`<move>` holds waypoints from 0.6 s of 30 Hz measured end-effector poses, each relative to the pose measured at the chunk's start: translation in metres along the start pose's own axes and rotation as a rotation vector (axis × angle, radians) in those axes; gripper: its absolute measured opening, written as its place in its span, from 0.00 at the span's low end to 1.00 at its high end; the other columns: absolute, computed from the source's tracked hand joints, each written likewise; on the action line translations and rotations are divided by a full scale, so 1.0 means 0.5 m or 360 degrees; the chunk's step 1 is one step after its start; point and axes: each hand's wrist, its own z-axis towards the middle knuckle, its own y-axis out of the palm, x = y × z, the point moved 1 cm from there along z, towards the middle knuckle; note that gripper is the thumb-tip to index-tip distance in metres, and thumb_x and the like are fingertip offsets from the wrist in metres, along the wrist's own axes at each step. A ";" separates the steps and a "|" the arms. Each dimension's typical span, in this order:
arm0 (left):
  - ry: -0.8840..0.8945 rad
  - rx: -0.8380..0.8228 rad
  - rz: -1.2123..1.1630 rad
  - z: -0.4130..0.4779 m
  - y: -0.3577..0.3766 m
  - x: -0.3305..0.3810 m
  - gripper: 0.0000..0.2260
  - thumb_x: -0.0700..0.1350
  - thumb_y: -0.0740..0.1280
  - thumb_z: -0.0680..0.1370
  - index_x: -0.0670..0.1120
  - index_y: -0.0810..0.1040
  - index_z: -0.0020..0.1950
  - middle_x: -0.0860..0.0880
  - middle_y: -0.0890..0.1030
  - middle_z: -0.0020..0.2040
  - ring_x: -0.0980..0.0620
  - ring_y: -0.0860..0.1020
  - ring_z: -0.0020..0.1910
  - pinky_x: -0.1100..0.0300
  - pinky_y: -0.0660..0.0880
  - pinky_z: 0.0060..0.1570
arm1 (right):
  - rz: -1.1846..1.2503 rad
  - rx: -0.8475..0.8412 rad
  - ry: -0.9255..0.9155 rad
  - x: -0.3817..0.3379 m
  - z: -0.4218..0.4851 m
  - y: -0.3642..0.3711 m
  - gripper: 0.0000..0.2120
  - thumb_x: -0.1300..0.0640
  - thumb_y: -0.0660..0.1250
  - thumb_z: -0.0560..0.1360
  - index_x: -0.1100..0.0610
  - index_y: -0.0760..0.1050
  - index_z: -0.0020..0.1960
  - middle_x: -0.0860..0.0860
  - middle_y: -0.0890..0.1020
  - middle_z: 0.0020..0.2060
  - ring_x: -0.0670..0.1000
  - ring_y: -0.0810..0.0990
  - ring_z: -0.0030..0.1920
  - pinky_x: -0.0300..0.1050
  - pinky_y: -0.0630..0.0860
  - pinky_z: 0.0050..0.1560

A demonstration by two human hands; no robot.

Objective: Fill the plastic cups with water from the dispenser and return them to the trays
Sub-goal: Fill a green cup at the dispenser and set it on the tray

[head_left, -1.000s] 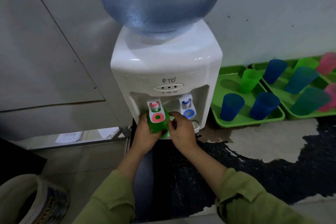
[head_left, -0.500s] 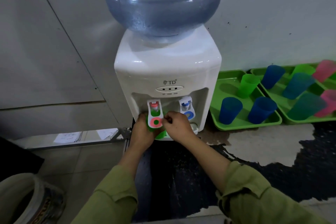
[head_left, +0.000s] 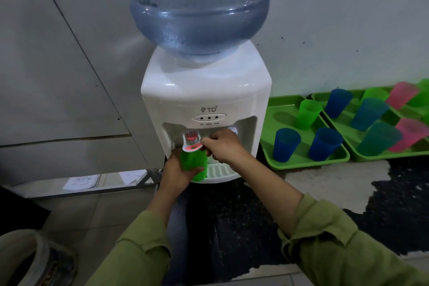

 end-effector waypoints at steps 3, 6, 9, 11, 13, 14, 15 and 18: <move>0.0031 -0.0013 0.0053 0.004 0.000 -0.002 0.31 0.42 0.80 0.62 0.43 0.71 0.61 0.46 0.80 0.55 0.49 0.78 0.53 0.59 0.73 0.50 | 0.0031 0.0033 0.0024 0.008 0.007 -0.005 0.14 0.57 0.63 0.73 0.56 0.75 0.29 0.51 0.78 0.27 0.44 0.69 0.22 0.38 0.64 0.26; 0.0039 -0.0015 0.0066 0.007 0.000 0.001 0.32 0.41 0.80 0.62 0.42 0.71 0.63 0.46 0.79 0.55 0.50 0.77 0.53 0.61 0.71 0.51 | 0.0024 0.0101 -0.0043 0.015 0.016 -0.014 0.14 0.59 0.63 0.72 0.56 0.77 0.29 0.52 0.80 0.27 0.41 0.69 0.19 0.37 0.66 0.28; 0.0049 0.0000 0.0074 0.011 0.001 0.000 0.32 0.40 0.80 0.61 0.42 0.70 0.62 0.43 0.79 0.57 0.46 0.77 0.55 0.57 0.73 0.55 | -0.0086 0.0113 -0.0095 0.018 0.022 -0.023 0.12 0.58 0.63 0.74 0.57 0.78 0.32 0.52 0.80 0.28 0.40 0.71 0.19 0.36 0.67 0.28; 0.0050 0.0002 0.0102 0.011 0.001 0.000 0.32 0.41 0.80 0.61 0.42 0.70 0.62 0.43 0.79 0.57 0.45 0.77 0.56 0.56 0.72 0.55 | -0.0125 0.0120 -0.0124 0.021 0.024 -0.026 0.14 0.58 0.63 0.74 0.55 0.76 0.30 0.51 0.79 0.27 0.38 0.70 0.17 0.35 0.66 0.27; 0.0064 0.0003 0.0125 0.011 0.001 0.000 0.33 0.42 0.80 0.62 0.42 0.70 0.62 0.43 0.79 0.58 0.45 0.77 0.56 0.56 0.73 0.55 | -0.0117 0.0142 -0.0159 0.024 0.025 -0.027 0.13 0.59 0.63 0.74 0.56 0.77 0.31 0.51 0.79 0.26 0.38 0.70 0.17 0.36 0.66 0.28; 0.0069 0.0002 0.0138 0.011 0.000 0.000 0.33 0.43 0.80 0.62 0.42 0.70 0.62 0.43 0.79 0.58 0.45 0.77 0.56 0.56 0.73 0.55 | -0.0120 0.0152 -0.0170 0.026 0.025 -0.027 0.13 0.59 0.63 0.74 0.56 0.78 0.31 0.51 0.80 0.27 0.38 0.71 0.18 0.36 0.67 0.29; 0.0076 0.0001 0.0152 0.011 -0.001 0.001 0.33 0.43 0.80 0.62 0.42 0.70 0.62 0.43 0.79 0.58 0.44 0.77 0.57 0.56 0.72 0.55 | -0.0124 0.0159 -0.0176 0.027 0.025 -0.026 0.12 0.59 0.63 0.74 0.57 0.78 0.32 0.52 0.80 0.27 0.38 0.71 0.18 0.36 0.67 0.29; 0.0085 -0.0011 0.0168 0.012 -0.002 0.001 0.34 0.44 0.80 0.62 0.42 0.69 0.64 0.43 0.78 0.59 0.45 0.77 0.58 0.58 0.72 0.56 | -0.0091 0.0160 -0.0190 0.030 0.025 -0.024 0.12 0.58 0.63 0.74 0.57 0.79 0.33 0.53 0.81 0.29 0.38 0.71 0.18 0.36 0.66 0.29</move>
